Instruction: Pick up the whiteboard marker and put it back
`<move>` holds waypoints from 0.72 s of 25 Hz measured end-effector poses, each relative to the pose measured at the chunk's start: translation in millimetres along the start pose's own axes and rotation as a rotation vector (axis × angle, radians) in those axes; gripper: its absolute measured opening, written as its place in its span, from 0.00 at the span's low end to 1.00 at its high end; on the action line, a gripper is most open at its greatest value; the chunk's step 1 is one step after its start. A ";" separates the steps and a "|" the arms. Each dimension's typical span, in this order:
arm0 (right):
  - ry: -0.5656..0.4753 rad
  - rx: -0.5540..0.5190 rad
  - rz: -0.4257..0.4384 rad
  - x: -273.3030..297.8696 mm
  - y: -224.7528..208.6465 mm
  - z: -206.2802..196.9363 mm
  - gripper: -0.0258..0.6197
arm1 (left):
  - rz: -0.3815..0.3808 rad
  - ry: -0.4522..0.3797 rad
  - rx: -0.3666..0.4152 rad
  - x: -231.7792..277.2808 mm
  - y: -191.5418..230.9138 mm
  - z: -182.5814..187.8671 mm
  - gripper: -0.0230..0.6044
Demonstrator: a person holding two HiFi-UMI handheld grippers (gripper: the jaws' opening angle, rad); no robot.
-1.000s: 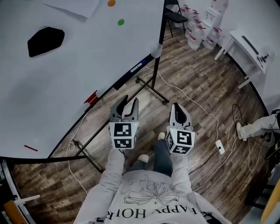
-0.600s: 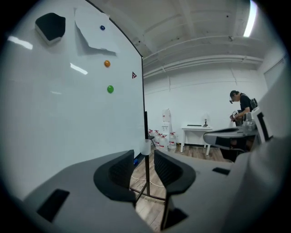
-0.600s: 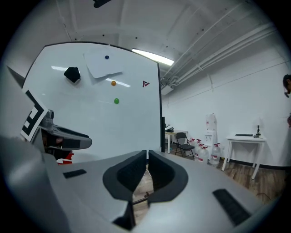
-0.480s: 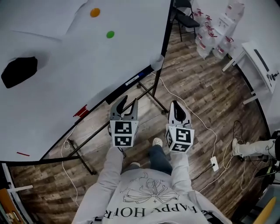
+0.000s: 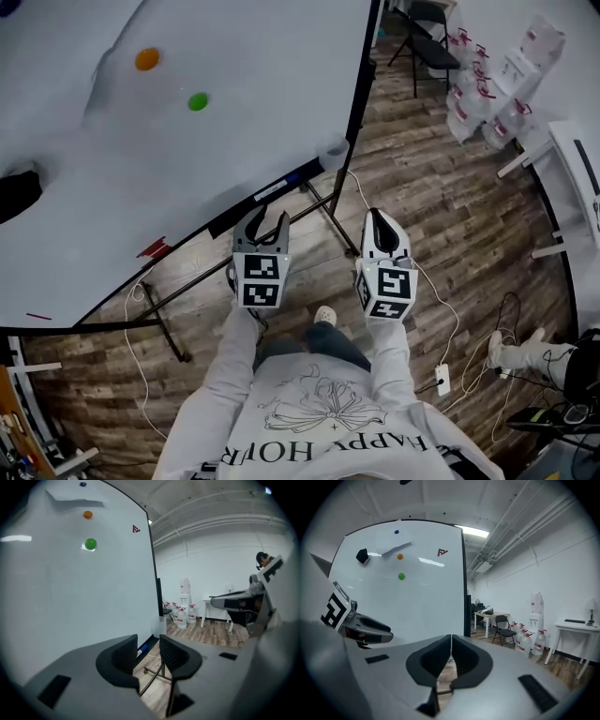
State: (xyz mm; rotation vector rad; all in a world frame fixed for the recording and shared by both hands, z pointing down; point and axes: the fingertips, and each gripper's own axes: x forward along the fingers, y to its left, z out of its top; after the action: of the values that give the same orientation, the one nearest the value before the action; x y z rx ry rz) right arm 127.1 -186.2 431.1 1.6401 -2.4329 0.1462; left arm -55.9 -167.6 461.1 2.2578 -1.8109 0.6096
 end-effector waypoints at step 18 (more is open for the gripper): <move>0.094 0.060 0.107 70.2 -3.7 -36.9 0.05 | 0.035 0.264 0.197 104.6 12.1 -32.5 0.27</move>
State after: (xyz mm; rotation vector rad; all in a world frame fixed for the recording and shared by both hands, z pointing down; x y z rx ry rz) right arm 109.3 -243.9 482.6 1.4914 -2.4678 0.3086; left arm -56.0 -250.9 533.3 2.1412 -1.7295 1.0800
